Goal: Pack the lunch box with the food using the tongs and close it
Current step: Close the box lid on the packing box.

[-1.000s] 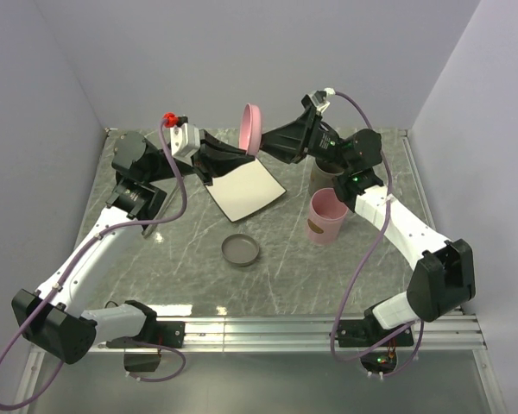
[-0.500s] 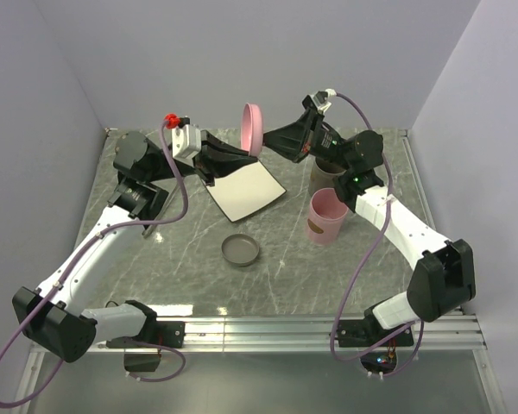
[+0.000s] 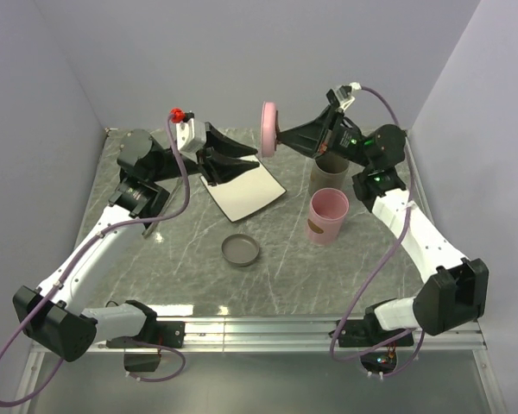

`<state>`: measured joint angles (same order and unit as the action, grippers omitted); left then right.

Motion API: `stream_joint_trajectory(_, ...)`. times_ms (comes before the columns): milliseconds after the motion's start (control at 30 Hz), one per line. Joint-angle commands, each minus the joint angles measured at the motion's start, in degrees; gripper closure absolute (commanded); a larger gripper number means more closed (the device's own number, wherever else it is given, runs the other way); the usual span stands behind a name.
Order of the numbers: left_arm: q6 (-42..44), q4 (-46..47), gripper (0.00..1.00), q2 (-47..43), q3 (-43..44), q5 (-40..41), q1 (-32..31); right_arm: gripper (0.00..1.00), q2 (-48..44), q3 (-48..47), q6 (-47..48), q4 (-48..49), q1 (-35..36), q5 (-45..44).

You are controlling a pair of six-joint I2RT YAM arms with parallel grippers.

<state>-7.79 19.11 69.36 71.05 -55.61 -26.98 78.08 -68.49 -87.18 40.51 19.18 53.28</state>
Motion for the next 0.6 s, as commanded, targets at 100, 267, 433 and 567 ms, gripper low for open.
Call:
stream_joint_trajectory(100,-6.2,-4.5,0.43,-1.6,2.6,7.5,1.3,1.0,-5.4,-8.9,29.7,-28.3,-4.1,0.5)
stream_joint_trajectory(267,-3.6,-22.8,0.21,0.2,10.5,12.6,3.3,1.0,-9.7,-14.9,58.2,-54.8,-8.4,-8.5)
stream_joint_trajectory(433,-1.4,-36.6,0.13,1.7,14.6,17.5,4.8,1.0,-13.0,-17.7,75.5,-68.7,-10.2,-17.2)
stream_joint_trajectory(567,-0.1,-41.7,0.12,2.4,14.8,23.2,4.9,1.0,-10.2,-21.9,87.5,-83.4,-10.3,-23.4)
